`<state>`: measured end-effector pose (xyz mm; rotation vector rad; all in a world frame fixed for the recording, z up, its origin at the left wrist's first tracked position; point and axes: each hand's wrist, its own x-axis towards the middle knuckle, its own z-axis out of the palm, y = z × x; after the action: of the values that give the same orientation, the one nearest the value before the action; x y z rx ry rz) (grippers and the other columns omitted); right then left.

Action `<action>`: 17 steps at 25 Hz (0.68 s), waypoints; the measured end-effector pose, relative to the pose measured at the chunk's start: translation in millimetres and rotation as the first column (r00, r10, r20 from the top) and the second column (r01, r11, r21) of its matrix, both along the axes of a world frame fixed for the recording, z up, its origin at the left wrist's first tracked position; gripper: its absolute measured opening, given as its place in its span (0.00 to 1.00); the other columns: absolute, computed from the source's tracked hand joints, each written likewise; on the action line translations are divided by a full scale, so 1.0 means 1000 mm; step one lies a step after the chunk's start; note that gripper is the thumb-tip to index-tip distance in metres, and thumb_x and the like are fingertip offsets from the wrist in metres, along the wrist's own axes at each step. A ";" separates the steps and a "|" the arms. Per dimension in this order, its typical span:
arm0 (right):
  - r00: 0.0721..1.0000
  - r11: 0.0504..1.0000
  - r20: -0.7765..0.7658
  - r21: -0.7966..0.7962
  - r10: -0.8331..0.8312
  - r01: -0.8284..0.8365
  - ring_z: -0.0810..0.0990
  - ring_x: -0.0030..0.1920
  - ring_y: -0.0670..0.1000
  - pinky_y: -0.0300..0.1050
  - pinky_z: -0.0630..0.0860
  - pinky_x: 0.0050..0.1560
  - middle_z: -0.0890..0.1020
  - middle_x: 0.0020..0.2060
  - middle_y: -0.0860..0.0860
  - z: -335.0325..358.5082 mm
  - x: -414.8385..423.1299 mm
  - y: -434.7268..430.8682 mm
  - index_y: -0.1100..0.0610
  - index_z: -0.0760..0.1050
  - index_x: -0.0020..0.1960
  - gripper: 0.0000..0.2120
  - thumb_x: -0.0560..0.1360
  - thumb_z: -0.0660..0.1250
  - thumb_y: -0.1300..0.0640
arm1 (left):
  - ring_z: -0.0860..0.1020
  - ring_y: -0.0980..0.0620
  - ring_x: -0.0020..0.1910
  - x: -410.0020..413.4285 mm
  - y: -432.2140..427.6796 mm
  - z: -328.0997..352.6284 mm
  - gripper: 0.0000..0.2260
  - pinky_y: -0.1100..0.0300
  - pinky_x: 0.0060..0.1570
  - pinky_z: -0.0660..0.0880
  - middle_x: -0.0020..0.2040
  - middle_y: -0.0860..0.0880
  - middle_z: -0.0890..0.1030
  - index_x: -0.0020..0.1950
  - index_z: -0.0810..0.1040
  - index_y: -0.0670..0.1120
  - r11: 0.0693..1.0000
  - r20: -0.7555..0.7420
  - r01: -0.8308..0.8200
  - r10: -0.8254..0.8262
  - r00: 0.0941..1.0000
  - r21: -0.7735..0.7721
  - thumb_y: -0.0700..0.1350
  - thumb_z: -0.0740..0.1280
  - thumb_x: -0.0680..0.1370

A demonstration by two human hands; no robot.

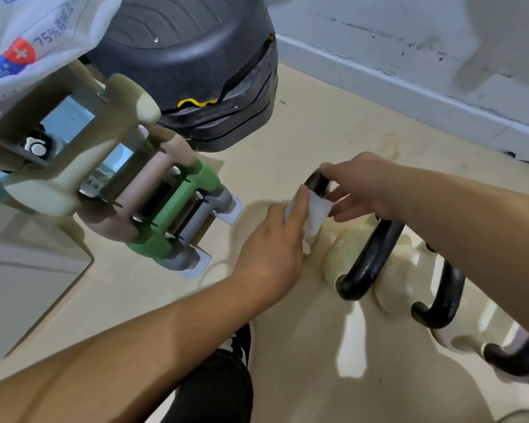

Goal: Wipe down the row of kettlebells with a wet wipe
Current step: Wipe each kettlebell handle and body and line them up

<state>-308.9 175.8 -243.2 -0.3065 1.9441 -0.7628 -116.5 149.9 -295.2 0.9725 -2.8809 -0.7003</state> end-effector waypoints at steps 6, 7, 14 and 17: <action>0.996 0.999 -0.070 -0.002 -0.047 0.047 0.87 0.51 0.56 0.54 0.84 0.53 0.88 0.49 0.57 -0.008 0.000 -0.011 0.60 0.82 0.54 0.15 0.80 0.68 0.48 | 0.77 0.41 0.46 -0.065 -0.031 0.005 0.29 0.52 0.39 0.69 0.53 0.46 0.71 0.81 0.47 0.50 0.996 0.079 -0.032 0.025 0.997 0.078 0.47 0.57 0.84; 0.997 0.999 -0.064 0.008 -0.048 0.049 0.87 0.51 0.56 0.54 0.84 0.54 0.88 0.49 0.57 -0.008 -0.001 -0.010 0.59 0.82 0.53 0.15 0.80 0.68 0.48 | 0.78 0.42 0.46 -0.073 -0.033 0.007 0.27 0.52 0.38 0.68 0.52 0.46 0.71 0.80 0.49 0.50 0.994 0.088 -0.041 0.032 0.996 0.103 0.46 0.58 0.83; 0.996 1.000 -0.086 0.000 -0.024 0.024 0.86 0.50 0.54 0.57 0.83 0.53 0.86 0.48 0.56 -0.010 0.002 -0.011 0.60 0.80 0.56 0.17 0.80 0.66 0.46 | 0.72 0.45 0.50 0.008 0.007 -0.002 0.35 0.57 0.44 0.66 0.61 0.45 0.68 0.83 0.40 0.51 0.991 -0.069 -0.028 0.037 0.997 0.130 0.43 0.59 0.84; 0.992 1.000 -0.128 0.019 -0.003 0.005 0.86 0.50 0.55 0.55 0.84 0.51 0.87 0.48 0.56 -0.012 0.003 -0.013 0.61 0.81 0.55 0.20 0.80 0.65 0.44 | 0.74 0.43 0.51 0.015 0.011 -0.001 0.34 0.55 0.44 0.70 0.62 0.44 0.69 0.83 0.41 0.50 0.990 -0.081 -0.056 0.067 0.994 0.131 0.44 0.59 0.84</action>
<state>-305.8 162.8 -254.8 -0.3471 2.0720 -0.7416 -102.0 160.5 -296.1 1.0135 -2.7490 -0.9084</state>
